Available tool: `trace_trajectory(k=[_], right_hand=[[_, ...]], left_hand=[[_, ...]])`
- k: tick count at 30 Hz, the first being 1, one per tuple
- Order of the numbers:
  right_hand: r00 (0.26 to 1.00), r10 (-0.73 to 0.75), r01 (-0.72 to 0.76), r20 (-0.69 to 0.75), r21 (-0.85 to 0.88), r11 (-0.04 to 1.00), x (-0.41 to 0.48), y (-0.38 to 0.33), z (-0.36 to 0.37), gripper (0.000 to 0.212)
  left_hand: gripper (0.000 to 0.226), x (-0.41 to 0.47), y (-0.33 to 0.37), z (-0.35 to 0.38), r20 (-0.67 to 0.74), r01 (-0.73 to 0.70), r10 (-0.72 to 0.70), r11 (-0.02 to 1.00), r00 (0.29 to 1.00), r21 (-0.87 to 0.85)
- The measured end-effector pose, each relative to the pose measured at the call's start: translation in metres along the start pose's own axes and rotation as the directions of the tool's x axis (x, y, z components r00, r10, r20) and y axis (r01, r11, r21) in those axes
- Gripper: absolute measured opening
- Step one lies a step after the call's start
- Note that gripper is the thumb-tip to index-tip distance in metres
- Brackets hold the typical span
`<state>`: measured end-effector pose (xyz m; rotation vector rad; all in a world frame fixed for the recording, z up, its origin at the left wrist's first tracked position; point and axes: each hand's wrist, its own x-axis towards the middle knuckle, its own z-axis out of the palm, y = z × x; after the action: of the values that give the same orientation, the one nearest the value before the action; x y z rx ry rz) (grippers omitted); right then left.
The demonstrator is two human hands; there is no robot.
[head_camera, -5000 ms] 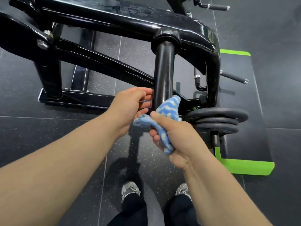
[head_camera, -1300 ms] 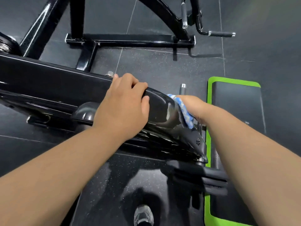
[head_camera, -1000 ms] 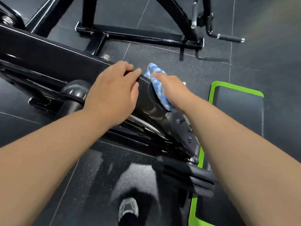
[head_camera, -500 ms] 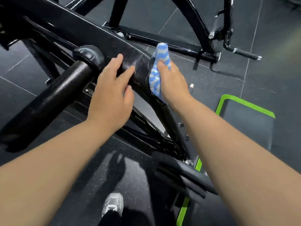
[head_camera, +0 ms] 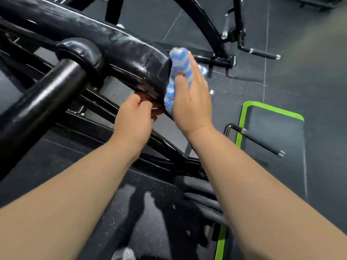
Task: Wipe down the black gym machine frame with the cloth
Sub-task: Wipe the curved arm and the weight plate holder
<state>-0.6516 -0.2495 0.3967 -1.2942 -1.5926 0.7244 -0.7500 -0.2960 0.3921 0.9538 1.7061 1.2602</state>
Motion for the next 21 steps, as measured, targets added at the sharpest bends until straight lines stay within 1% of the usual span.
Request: trace_trajectory(k=[1,2,3,5,6,7,8,9,10,11,13,14,15,16,17,19,20,21], right_hand=[[1.0,0.004,-0.004,-0.01,-0.007,1.0,-0.011,0.015,-0.001,0.057],[0.999,0.045,-0.045,-0.014,0.003,0.999,-0.024,0.033,-0.004,0.057],[0.991,0.127,-0.126,-0.028,0.02,0.992,-0.036,0.05,-0.006,0.056],[0.948,0.315,-0.313,-0.052,0.035,0.949,-0.053,0.074,-0.006,0.062],[0.929,0.366,-0.362,-0.048,0.08,0.929,-0.057,0.076,-0.005,0.061],[0.93,0.362,-0.354,-0.06,0.118,0.928,-0.055,0.072,-0.003,0.054],[0.953,0.294,-0.282,-0.075,0.134,0.95,-0.052,0.063,0.001,0.05],[0.98,0.184,-0.175,-0.077,0.114,0.978,-0.047,0.05,0.004,0.051],[0.996,0.057,-0.053,-0.075,0.06,0.997,-0.042,0.039,0.007,0.055],[0.994,-0.054,0.053,-0.091,-0.011,0.999,-0.037,0.028,0.009,0.058],[0.974,-0.187,0.182,-0.125,-0.053,0.982,-0.038,0.024,0.009,0.06],[0.965,-0.231,0.225,-0.128,-0.057,0.973,-0.043,0.036,0.007,0.059],[0.962,-0.24,0.234,-0.128,-0.062,0.97,-0.051,0.054,0.005,0.057],[0.975,-0.192,0.187,-0.112,-0.057,0.981,-0.063,0.07,0.002,0.057],[0.99,-0.097,0.093,-0.098,-0.049,0.994,-0.075,0.082,0.0,0.058],[0.994,0.087,-0.088,-0.062,-0.017,0.996,-0.091,0.087,-0.002,0.062],[0.99,0.133,-0.132,-0.042,0.025,0.991,-0.092,0.078,-0.001,0.061],[0.988,0.153,-0.15,-0.021,0.106,0.983,-0.089,0.065,-0.001,0.061]], left_hand=[[0.03,0.005,-0.003,-0.003,0.048,0.039,-0.037,0.998,0.998,-0.046],[0.032,0.007,-0.006,-0.005,0.1,0.079,-0.071,0.994,0.992,-0.079],[0.034,0.008,-0.008,-0.007,0.145,0.104,-0.091,0.991,0.985,-0.085],[0.035,0.011,-0.015,-0.009,0.231,0.103,-0.089,0.993,0.969,-0.05],[0.035,0.012,-0.02,-0.009,0.259,0.084,-0.074,0.996,0.963,-0.031],[0.033,0.013,-0.022,-0.008,0.278,0.068,-0.057,0.997,0.959,-0.03],[0.032,0.013,-0.027,-0.005,0.287,0.048,-0.03,0.997,0.958,-0.053],[0.03,0.012,-0.03,-0.003,0.289,0.032,-0.006,0.996,0.957,-0.086],[0.029,0.01,-0.035,0.0,0.288,0.012,0.023,0.993,0.958,-0.117],[0.028,0.01,-0.038,0.003,0.284,-0.002,0.042,0.99,0.958,-0.138],[0.027,0.006,-0.046,0.005,0.265,-0.005,0.052,0.984,0.963,-0.175],[0.028,0.004,-0.048,0.005,0.251,0.002,0.048,0.981,0.967,-0.195],[0.029,0.002,-0.048,0.003,0.235,0.003,0.043,0.981,0.971,-0.194],[0.03,0.0,-0.049,0.002,0.227,0.011,0.031,0.983,0.973,-0.182],[0.031,-0.002,-0.048,-0.001,0.238,0.019,0.019,0.988,0.971,-0.156],[0.031,-0.007,-0.047,-0.005,0.288,0.038,0.0,0.991,0.958,-0.125],[0.029,-0.009,-0.045,-0.006,0.316,0.051,-0.011,0.992,0.949,-0.119],[0.026,-0.011,-0.045,-0.006,0.34,0.065,-0.02,0.991,0.94,-0.121]])
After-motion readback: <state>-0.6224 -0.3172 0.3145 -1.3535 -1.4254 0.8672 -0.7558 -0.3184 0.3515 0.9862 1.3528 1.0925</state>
